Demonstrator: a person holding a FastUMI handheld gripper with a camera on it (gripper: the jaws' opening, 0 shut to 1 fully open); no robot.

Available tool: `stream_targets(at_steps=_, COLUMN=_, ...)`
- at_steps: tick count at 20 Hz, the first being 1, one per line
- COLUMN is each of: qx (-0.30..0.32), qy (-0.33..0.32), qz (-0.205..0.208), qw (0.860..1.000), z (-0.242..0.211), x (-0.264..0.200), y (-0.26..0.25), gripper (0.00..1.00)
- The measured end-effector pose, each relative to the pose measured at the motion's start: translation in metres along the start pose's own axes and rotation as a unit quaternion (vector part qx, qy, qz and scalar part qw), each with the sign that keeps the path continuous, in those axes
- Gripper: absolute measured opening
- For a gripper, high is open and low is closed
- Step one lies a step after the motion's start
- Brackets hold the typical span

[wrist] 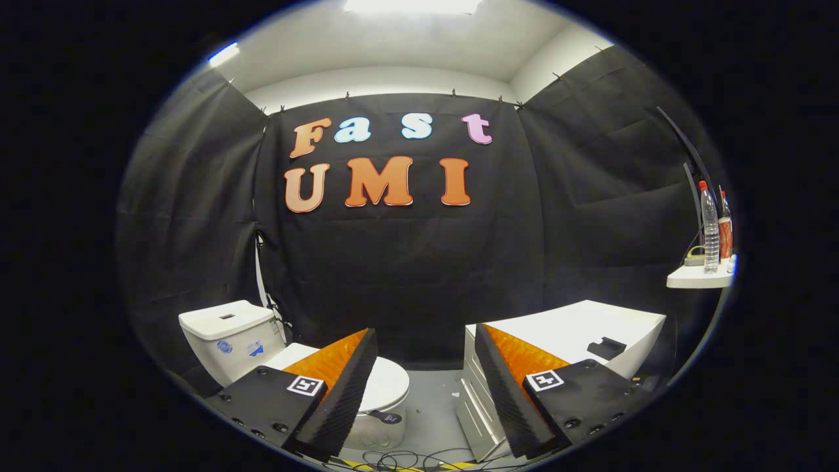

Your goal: Open the toilet lid.

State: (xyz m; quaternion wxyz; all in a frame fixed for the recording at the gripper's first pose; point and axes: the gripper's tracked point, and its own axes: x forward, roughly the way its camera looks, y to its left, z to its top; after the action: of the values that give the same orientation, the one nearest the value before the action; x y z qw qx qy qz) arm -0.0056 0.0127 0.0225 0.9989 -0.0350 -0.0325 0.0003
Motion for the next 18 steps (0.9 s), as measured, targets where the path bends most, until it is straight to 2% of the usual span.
stream_targets(at_steps=4, qx=-0.006, qy=-0.012, qz=0.003, qw=1.000, z=0.014, x=0.019, y=0.012, gripper=0.96)
stream_targets(at_steps=11, qx=0.022, qy=-0.045, qz=0.077, qw=0.996, z=0.056, x=0.095, y=0.107, gripper=0.96)
stream_targets(at_steps=15, qx=0.071, qy=-0.018, qz=0.115, qw=0.991, z=0.038, x=0.123, y=0.154, gripper=0.96)
stream_targets(at_steps=18, qx=0.104, qy=0.012, qz=0.121, qw=0.987, z=0.002, x=0.140, y=0.164, gripper=0.96)
